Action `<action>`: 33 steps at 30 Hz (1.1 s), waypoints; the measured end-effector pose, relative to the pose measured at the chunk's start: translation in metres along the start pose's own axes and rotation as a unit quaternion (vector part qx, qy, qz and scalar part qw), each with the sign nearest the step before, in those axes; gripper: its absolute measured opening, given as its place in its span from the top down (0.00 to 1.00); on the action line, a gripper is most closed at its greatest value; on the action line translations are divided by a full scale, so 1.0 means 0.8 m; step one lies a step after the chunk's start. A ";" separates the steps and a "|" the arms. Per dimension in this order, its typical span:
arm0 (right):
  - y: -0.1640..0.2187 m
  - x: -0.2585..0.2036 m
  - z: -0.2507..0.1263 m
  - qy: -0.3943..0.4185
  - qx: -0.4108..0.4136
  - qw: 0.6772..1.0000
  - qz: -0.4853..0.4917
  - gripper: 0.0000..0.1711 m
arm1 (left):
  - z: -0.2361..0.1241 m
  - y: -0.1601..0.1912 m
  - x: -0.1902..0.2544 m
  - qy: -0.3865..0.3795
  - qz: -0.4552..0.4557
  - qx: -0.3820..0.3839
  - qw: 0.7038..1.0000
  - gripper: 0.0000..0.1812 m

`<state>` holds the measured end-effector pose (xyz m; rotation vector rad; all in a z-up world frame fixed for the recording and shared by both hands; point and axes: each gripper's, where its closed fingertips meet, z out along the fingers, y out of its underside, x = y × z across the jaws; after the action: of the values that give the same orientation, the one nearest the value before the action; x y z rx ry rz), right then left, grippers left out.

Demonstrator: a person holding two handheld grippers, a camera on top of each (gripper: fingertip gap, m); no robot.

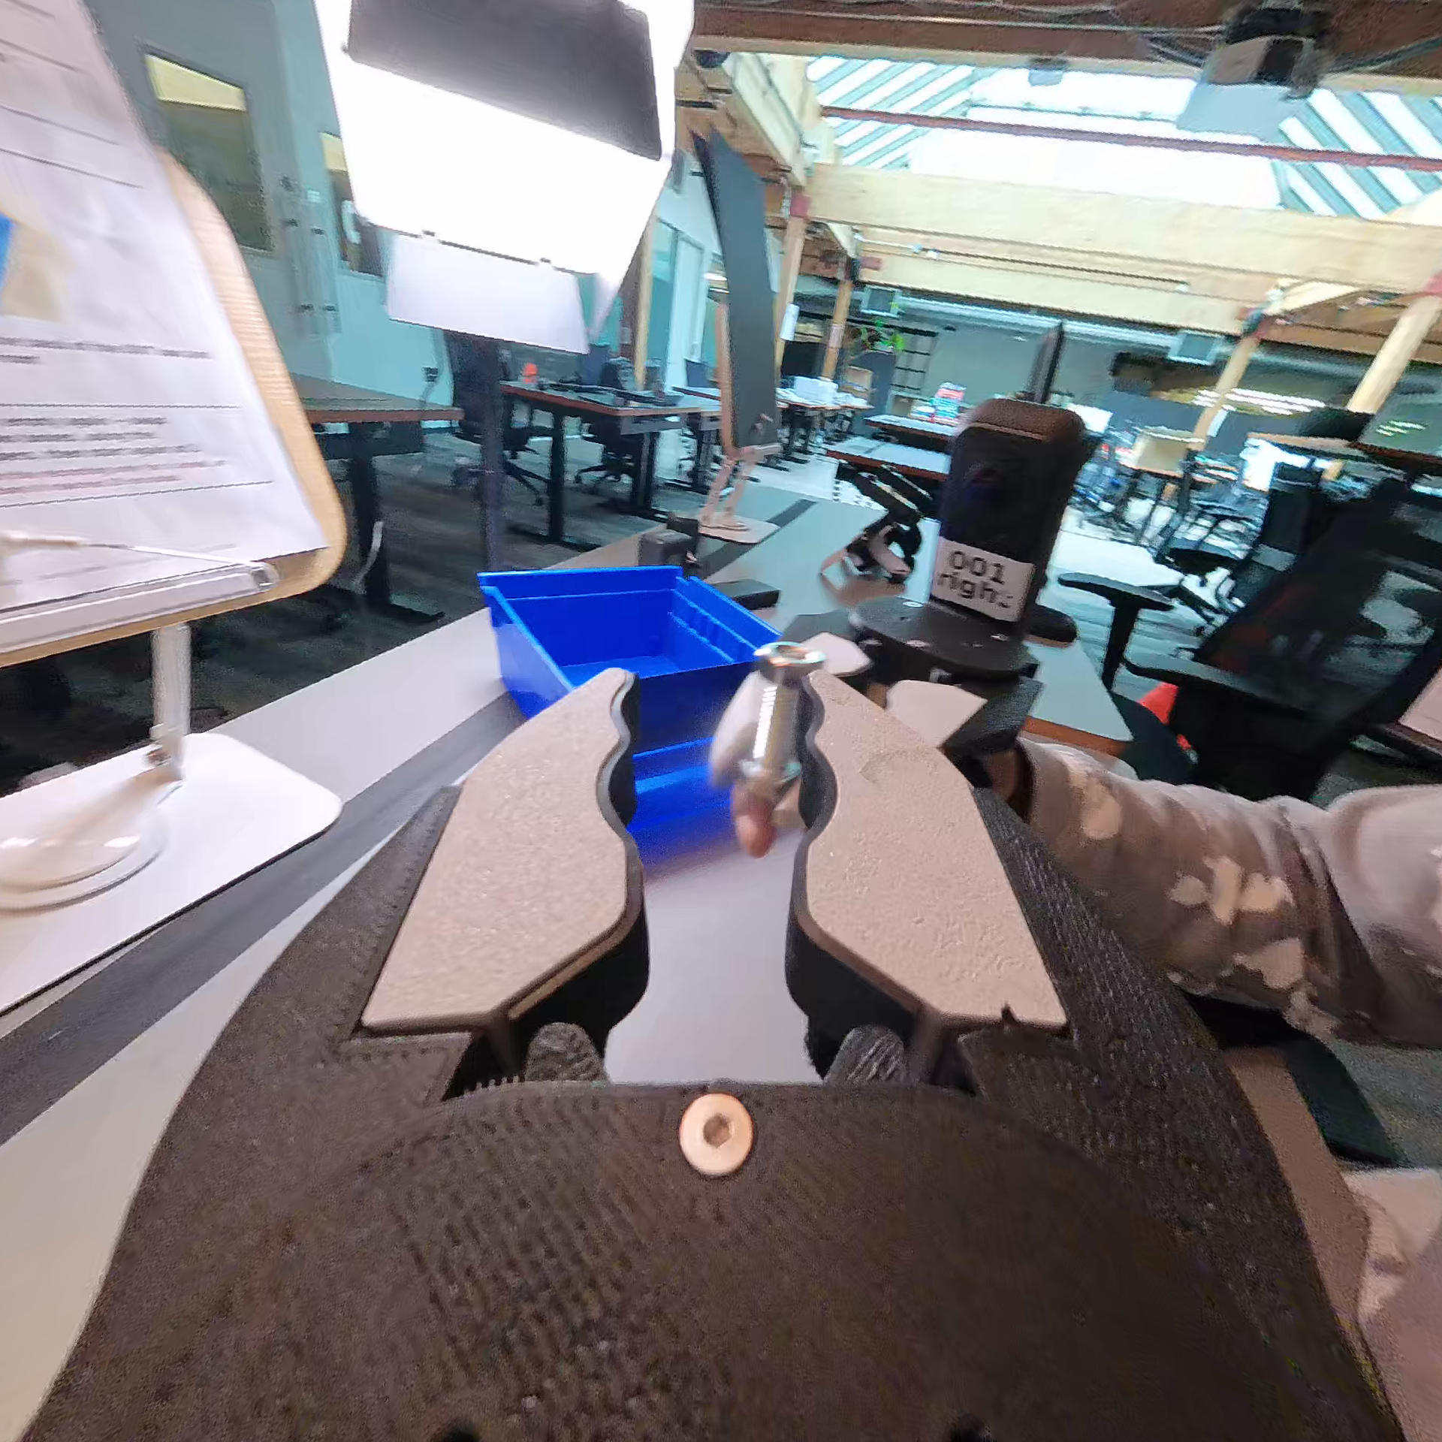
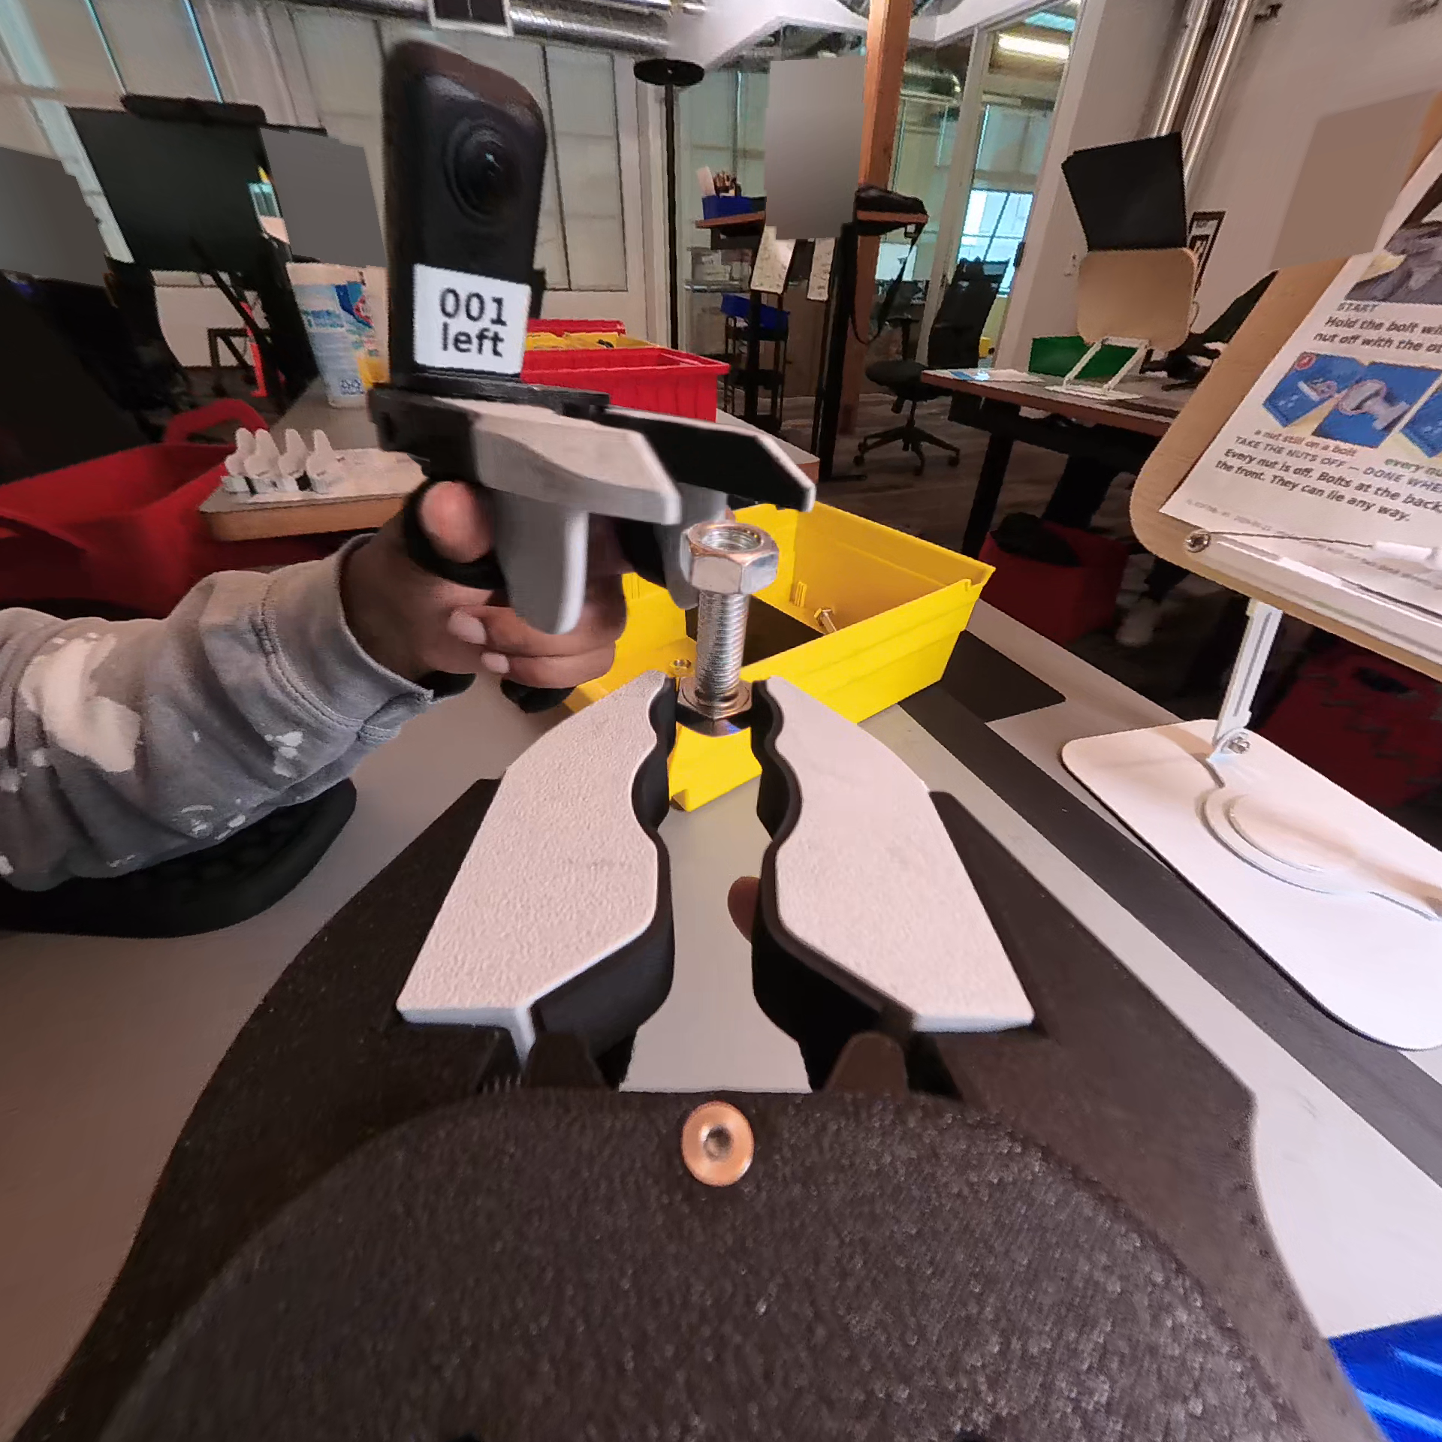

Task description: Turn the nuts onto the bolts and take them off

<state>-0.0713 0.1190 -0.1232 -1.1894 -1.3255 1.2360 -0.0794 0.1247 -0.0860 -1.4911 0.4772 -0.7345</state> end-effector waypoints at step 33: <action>0.016 -0.022 0.020 -0.016 0.035 0.999 -0.025 0.89 | 0.012 0.030 0.028 0.019 0.099 -0.097 0.990 0.89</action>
<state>-0.0851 0.1002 -0.1368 -1.0847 -1.3169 1.2593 -0.0535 0.1145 -0.1061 -1.5854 0.7308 -0.5726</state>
